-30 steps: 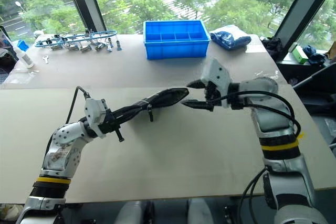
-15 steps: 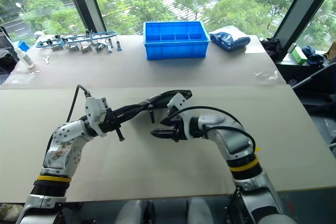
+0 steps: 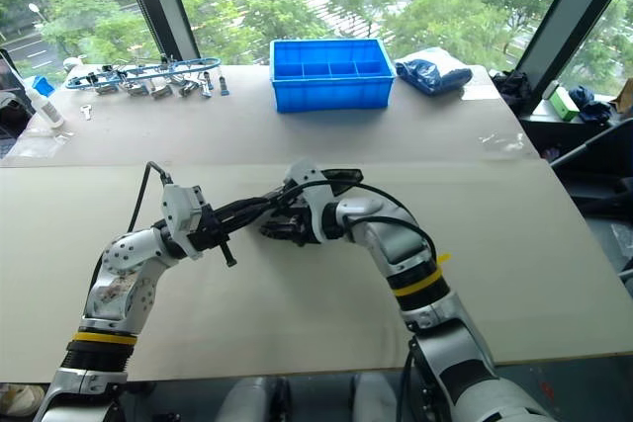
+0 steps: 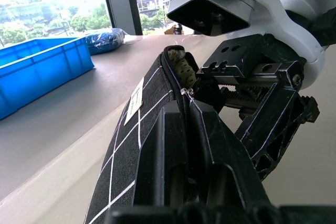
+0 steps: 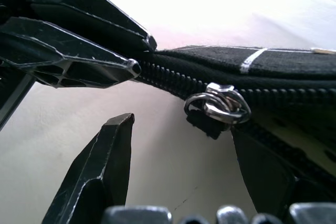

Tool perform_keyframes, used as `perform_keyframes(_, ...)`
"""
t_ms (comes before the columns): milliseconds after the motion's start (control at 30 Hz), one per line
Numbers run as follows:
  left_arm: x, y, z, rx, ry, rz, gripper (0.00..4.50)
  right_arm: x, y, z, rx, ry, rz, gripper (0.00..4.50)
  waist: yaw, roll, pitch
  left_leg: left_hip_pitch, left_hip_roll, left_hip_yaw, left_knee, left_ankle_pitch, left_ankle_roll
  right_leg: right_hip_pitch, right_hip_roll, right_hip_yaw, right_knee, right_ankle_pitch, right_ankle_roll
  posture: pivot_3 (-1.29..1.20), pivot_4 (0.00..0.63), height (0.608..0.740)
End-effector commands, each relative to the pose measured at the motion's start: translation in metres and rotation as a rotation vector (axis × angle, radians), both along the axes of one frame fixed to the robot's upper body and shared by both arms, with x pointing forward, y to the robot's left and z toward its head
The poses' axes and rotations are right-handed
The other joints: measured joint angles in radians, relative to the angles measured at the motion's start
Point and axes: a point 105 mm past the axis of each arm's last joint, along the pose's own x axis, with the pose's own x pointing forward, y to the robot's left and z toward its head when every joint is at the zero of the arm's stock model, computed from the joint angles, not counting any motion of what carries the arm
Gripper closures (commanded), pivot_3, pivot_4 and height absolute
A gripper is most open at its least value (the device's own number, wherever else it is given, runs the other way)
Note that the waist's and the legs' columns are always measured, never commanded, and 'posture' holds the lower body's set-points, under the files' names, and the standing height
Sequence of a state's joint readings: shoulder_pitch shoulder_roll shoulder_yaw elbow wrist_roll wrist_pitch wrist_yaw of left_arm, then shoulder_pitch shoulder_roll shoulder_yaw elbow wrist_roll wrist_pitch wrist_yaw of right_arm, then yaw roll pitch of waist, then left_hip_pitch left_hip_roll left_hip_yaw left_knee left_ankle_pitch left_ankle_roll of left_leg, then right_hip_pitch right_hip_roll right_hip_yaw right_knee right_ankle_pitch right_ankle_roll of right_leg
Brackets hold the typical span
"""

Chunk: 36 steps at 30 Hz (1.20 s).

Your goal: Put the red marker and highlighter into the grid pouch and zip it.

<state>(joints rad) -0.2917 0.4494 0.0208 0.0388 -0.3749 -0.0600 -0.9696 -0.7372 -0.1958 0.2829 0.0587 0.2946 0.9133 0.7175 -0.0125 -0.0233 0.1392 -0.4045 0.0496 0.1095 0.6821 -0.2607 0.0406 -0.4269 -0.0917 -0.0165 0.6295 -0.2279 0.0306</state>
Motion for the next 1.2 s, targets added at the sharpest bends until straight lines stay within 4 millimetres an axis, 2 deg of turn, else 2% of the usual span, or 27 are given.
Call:
perform_keyframes(33,-0.003,-0.001,0.01,-0.011,-0.047,-0.004,4.5,-0.001,0.0,0.012,0.016,-0.058,0.022,1.3,0.0,0.0,0.0,0.0,0.0,0.0,0.0,0.0,0.0,0.0,0.0,0.0,0.0,0.0,0.0,0.0,0.15,0.74)
perform_keyframes(300,-0.003,-0.001,0.009,-0.012,-0.047,0.001,4.5,0.009,-0.02,0.005,-0.042,-0.076,-0.028,1.3,0.0,0.0,0.0,0.0,0.0,0.0,0.0,0.0,0.0,0.0,0.0,0.0,0.0,0.0,0.0,0.0,0.15,0.74)
perform_keyframes(667,-0.002,-0.001,0.012,-0.014,-0.053,0.001,4.5,0.002,-0.003,0.016,0.024,-0.063,0.017,1.3,-0.002,0.0,0.0,0.0,0.0,0.0,0.0,0.0,0.0,0.0,0.0,0.0,0.0,0.0,0.0,0.0,0.15,0.74)
perform_keyframes(800,-0.002,-0.001,0.012,-0.015,-0.053,0.003,4.5,0.002,-0.004,0.018,0.031,-0.076,0.013,2.35,0.0,0.0,0.0,0.0,0.0,0.0,0.0,0.0,0.0,0.0,0.0,0.0,0.0,0.0,0.0,0.0,0.15,0.74)
perform_keyframes(1000,0.0,0.001,0.009,-0.015,-0.049,0.005,4.5,0.003,-0.011,0.022,0.039,-0.079,0.005,4.39,-0.001,0.0,0.0,0.0,0.0,0.0,0.0,0.0,0.0,0.0,0.0,0.0,0.0,0.0,0.0,0.0,0.15,0.74)
perform_keyframes(1200,0.0,0.001,0.008,-0.015,-0.05,0.004,4.5,0.003,-0.024,0.027,0.04,-0.1,-0.013,4.46,0.0,0.0,0.0,0.0,0.0,0.0,0.0,0.0,0.0,0.0,0.0,0.0,0.0,0.0,0.0,0.0,0.15,0.74)
